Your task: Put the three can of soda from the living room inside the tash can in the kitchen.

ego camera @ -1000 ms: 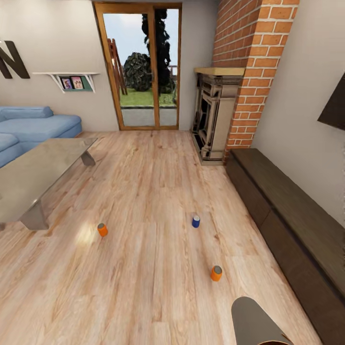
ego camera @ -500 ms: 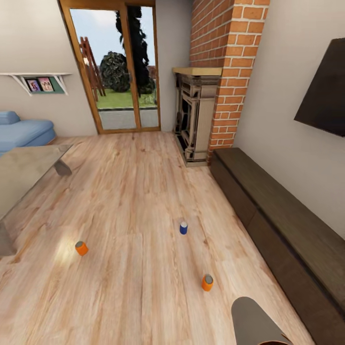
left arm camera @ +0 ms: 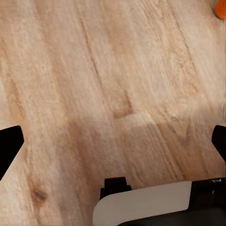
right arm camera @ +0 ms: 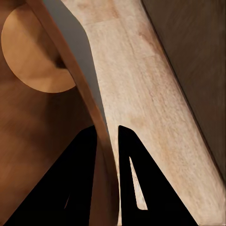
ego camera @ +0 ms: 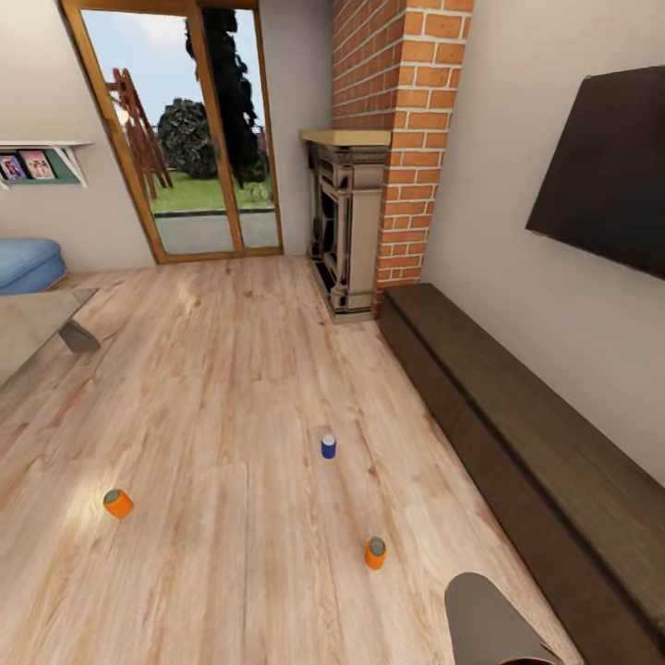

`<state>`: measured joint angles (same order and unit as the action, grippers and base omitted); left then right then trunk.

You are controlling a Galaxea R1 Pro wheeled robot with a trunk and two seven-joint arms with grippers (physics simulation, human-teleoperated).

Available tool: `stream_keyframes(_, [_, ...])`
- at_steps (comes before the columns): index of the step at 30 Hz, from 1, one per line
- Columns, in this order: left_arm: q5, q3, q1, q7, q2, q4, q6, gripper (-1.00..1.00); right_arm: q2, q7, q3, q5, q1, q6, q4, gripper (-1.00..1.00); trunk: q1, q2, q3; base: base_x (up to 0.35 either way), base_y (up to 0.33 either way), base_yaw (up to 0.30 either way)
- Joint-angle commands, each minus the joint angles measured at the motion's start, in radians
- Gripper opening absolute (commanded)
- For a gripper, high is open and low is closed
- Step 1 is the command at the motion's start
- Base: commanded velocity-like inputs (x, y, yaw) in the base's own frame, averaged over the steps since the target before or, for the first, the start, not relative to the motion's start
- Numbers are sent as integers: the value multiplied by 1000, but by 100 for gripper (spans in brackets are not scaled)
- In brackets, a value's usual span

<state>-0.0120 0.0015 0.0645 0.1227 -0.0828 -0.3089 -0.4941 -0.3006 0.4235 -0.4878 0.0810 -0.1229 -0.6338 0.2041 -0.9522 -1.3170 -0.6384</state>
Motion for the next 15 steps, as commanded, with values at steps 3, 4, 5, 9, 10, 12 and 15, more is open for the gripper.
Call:
stream_keyframes(3, [-1,0,0,0,0,0,0,100,0,4,-10,-7,0,0,2,-100,0,0,0,4,-250,-172])
stream_keyframes(4, [-1,0,0,0,0,0,0,100,0,4,-10,-7,0,0,2,-100,0,0,0,2,-264,-176])
stream_keyframes(5, [-1,0,0,0,0,0,1,100,0,4,-10,-7,0,0,2,-100,0,0,0,1,-269,-178])
stream_keyframes(9, [-2,0,0,0,0,1,1,100,0,4,-11,-7,0,0,1,-100,0,0,0,0,-275,-179])
stream_keyframes(10, [-2,-1,0,0,0,1,1,100,0,4,-11,-7,0,0,1,-100,0,0,0,0,-278,-173])
stream_keyframes(12, [-2,-1,0,0,0,1,1,100,0,4,-11,-7,0,0,1,-100,0,0,0,0,-279,-164])
stream_keyframes(15, [-2,-1,0,0,0,1,1,100,0,4,-10,-7,0,0,1,-100,0,0,0,0,-280,-134])
